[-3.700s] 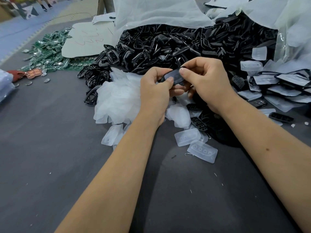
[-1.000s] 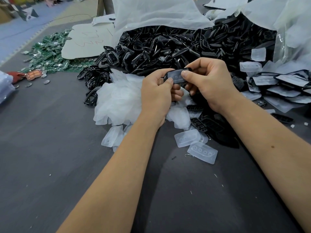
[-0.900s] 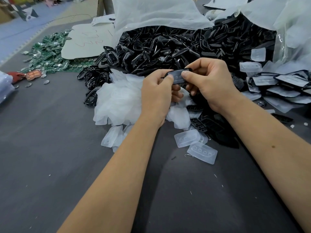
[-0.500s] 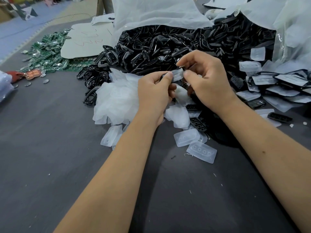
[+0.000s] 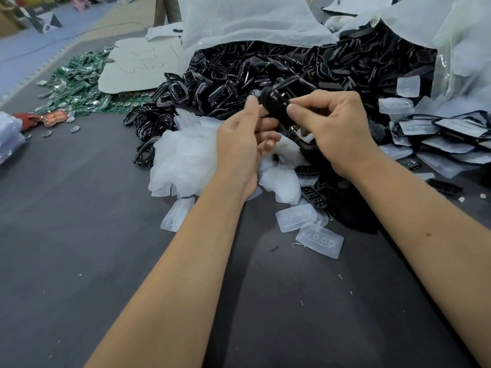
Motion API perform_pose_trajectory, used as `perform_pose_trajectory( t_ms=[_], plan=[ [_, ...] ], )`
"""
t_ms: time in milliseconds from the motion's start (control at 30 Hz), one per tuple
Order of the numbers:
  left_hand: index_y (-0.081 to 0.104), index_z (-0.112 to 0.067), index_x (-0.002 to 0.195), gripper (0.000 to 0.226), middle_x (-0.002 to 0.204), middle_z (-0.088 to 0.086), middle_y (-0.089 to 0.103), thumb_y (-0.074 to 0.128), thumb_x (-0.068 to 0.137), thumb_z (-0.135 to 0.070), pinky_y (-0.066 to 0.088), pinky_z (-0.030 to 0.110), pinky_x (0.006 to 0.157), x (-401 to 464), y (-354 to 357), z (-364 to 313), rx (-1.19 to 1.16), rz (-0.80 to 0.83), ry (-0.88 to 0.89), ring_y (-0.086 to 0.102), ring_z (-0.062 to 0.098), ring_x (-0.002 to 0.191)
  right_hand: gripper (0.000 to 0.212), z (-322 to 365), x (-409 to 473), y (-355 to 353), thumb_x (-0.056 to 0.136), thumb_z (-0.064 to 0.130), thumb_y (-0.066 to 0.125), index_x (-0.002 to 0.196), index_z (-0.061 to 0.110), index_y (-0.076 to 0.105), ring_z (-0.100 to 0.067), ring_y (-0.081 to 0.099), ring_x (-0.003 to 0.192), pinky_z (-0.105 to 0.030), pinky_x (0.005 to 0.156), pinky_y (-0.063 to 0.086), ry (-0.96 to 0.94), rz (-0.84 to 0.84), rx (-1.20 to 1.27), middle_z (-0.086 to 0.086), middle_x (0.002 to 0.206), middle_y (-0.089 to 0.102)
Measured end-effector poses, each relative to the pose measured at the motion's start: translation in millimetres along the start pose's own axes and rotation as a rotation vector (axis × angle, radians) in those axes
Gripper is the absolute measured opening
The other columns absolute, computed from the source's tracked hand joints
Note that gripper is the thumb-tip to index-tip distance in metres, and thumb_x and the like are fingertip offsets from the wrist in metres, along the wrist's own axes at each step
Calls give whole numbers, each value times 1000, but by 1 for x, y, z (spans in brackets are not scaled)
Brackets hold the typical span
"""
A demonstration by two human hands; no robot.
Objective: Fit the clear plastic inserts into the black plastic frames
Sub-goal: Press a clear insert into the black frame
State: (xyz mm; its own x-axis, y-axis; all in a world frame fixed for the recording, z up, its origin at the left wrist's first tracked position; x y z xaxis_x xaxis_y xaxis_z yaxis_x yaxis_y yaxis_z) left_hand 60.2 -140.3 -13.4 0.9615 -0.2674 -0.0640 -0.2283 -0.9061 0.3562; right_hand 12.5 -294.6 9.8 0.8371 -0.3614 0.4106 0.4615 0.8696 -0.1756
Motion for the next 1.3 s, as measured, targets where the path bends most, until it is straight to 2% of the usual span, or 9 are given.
perform_pose_trajectory(
  t_ms=[67,167,267,400,567,667,867,1100,1300],
  plan=[
    [73,-6,101,20,81,5,68,60,107,-19,49,20,52,-2,1,-1,37,20,59,61,11,60,12,-10,1,-1,91,9,78,86,19,83,-13,59,64,-28,63,49,175,3,219,3,69,71],
    [72,-4,110,13,91,11,65,64,103,-12,51,22,56,-2,-1,-2,37,17,78,60,10,65,13,-12,-1,6,91,10,77,84,18,84,-21,60,69,-30,62,50,249,99,256,-7,75,73],
    [74,-3,106,12,86,12,63,65,103,-11,52,21,57,-1,-1,-2,17,-1,69,58,9,62,14,-12,-4,11,94,7,72,90,14,83,-22,64,78,-27,65,52,277,168,325,-15,89,73],
    [77,-5,94,18,83,11,66,65,103,-14,53,21,57,-1,-1,0,26,-5,62,59,13,68,18,-12,-4,10,98,1,64,109,6,76,-19,69,86,-25,70,55,305,216,404,-12,98,76],
    [76,-8,89,21,75,4,70,65,104,-17,54,21,57,0,-2,-1,23,-15,52,64,9,63,23,-12,-5,11,95,-6,64,115,1,72,-18,71,85,-25,74,58,293,241,468,-12,98,76],
    [75,-8,87,22,73,5,67,67,103,-19,54,21,57,0,-2,-1,31,-22,50,61,10,62,23,-13,-4,10,92,-7,67,110,5,75,-16,71,81,-26,74,58,257,238,488,-6,89,77],
    [73,-7,89,17,84,11,67,67,102,-16,56,22,61,0,-1,-1,7,18,56,59,14,68,23,-17,-2,8,87,-2,72,101,14,81,-18,72,81,-29,78,58,202,231,496,-5,86,77],
    [72,-10,87,19,75,0,70,63,104,-13,56,23,63,0,-2,-3,10,73,26,62,7,63,25,-17,-3,13,90,-7,68,100,14,78,-15,71,84,-27,79,58,207,307,507,-3,90,78],
    [71,-13,84,19,78,3,67,65,103,-13,51,20,57,0,-1,-3,25,65,24,58,7,61,36,-16,-3,14,91,-11,63,98,20,80,-11,69,83,-28,81,59,183,326,481,4,85,75]
  ],
)
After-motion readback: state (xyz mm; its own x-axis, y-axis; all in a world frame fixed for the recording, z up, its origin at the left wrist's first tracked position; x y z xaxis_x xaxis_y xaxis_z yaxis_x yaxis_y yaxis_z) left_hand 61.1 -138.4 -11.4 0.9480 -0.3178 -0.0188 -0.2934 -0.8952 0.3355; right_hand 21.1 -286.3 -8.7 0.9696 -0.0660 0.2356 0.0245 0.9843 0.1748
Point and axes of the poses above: each hand's wrist, its own x-axis towards the middle knuckle, its own y-axis out of the palm, z = x × y, the point moved 6 cm from there along x, towards the middle knuckle
